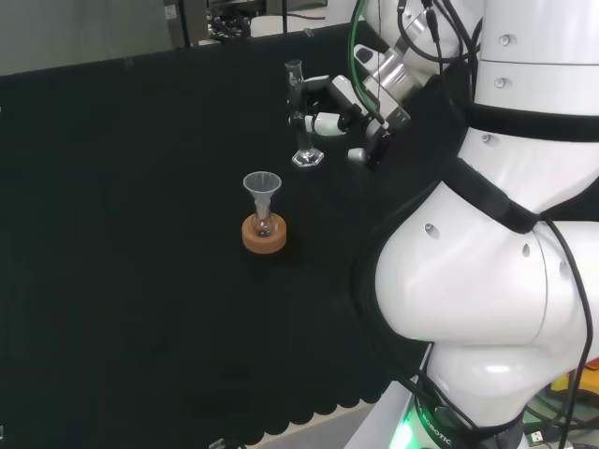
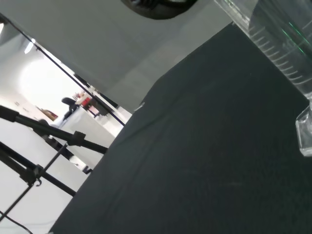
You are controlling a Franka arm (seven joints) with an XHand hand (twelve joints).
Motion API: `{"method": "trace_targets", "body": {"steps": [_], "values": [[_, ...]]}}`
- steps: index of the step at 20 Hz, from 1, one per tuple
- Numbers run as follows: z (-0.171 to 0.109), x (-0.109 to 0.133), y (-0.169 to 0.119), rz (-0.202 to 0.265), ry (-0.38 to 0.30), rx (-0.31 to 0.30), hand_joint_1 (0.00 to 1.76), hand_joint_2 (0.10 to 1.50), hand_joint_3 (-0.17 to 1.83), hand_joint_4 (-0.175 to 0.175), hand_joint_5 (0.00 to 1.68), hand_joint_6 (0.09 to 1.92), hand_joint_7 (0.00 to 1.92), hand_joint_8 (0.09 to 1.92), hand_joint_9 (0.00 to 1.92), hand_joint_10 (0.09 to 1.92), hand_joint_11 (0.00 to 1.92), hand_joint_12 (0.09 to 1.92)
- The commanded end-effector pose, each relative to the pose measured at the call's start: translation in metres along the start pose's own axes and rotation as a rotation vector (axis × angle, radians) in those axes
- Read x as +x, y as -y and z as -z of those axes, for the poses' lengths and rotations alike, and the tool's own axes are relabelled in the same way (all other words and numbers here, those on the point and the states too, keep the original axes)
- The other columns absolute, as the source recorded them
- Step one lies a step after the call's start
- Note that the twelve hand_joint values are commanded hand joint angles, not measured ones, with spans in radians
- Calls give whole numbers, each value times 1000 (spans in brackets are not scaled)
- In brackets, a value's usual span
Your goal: Pick up the graduated cylinder.
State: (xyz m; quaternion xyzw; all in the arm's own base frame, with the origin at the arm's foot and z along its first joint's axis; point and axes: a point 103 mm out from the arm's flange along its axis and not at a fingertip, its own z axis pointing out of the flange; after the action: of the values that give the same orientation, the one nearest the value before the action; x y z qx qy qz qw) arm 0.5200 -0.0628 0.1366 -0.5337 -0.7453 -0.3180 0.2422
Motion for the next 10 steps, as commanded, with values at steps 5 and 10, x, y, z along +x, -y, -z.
{"method": "trace_targets", "body": {"steps": [5,10], "values": [[28,50,63,-36,217,92,1277,1063,-2,-175,1077,833,1110,823,1467,87,1158,867],[29,70,93,-58,245,104,1277,1062,-2,-175,1080,828,1113,817,1470,87,1163,865]]}}
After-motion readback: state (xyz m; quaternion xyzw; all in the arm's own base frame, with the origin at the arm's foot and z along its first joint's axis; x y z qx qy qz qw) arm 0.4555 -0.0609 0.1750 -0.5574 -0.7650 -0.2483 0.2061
